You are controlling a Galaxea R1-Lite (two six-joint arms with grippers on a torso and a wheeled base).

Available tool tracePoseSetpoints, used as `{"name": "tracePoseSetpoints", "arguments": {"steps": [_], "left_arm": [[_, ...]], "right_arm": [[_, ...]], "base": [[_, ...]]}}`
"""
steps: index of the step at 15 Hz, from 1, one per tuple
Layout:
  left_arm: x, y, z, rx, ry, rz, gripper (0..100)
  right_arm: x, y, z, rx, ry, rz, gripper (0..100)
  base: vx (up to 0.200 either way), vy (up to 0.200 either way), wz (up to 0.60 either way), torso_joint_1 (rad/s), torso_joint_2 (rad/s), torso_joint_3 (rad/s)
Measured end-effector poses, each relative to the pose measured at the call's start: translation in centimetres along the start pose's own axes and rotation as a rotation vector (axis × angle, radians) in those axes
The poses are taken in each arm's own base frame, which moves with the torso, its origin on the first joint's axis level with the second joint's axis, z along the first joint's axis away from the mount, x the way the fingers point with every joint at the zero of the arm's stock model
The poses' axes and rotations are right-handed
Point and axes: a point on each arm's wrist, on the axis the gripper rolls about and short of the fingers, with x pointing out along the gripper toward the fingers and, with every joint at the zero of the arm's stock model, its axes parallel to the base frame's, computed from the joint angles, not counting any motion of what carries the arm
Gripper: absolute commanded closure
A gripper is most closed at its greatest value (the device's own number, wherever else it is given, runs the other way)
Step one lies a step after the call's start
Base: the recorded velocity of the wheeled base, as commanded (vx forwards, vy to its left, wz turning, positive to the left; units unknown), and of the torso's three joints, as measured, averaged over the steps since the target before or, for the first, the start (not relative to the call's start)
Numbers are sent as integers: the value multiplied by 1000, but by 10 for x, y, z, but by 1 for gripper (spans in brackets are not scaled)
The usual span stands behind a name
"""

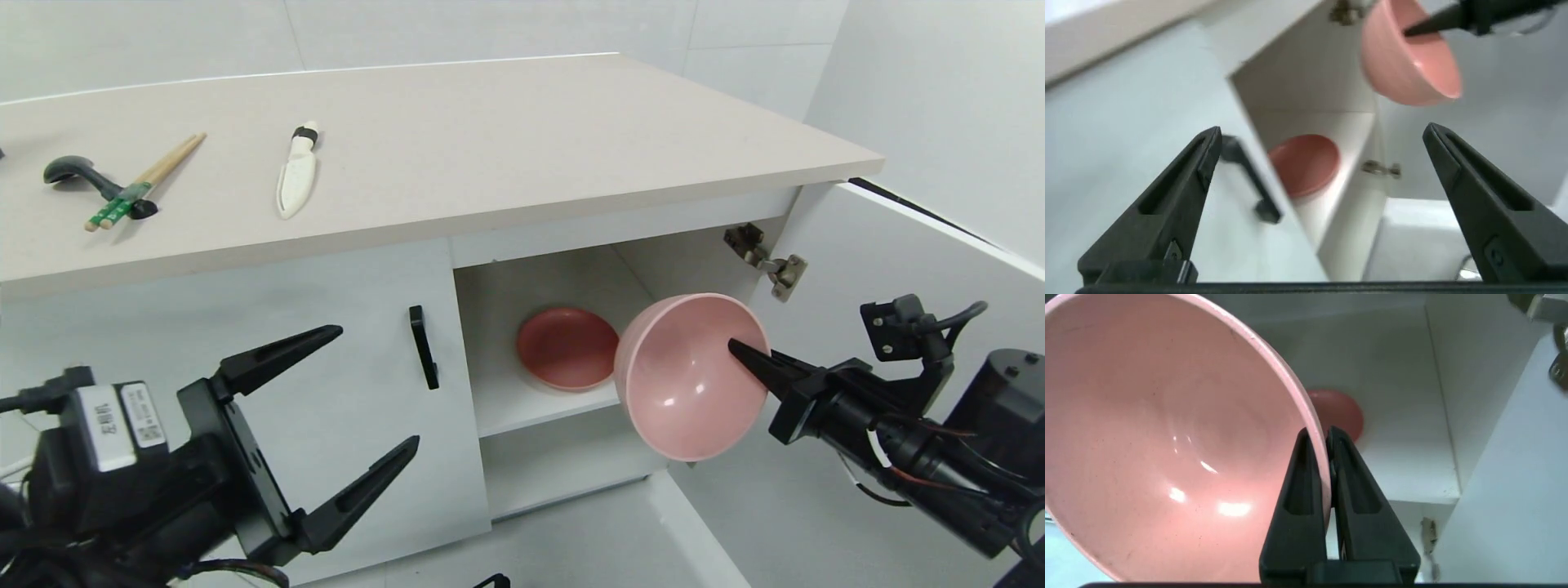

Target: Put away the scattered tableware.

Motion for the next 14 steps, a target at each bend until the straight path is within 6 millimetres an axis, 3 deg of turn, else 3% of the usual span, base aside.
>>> {"name": "tracePoseSetpoints", "arguments": {"steps": [5, 14], "left_arm": [[-24, 13, 14, -132, -34, 220, 0], [-46, 14, 30, -84, -82, 322, 0]], "right_arm": [[0, 4, -2, 4, 12, 15, 100], [13, 9, -19, 4, 77, 42, 100]], "base": [[0, 0, 0, 0, 0, 0], [0, 0, 0, 0, 0, 0]]}}
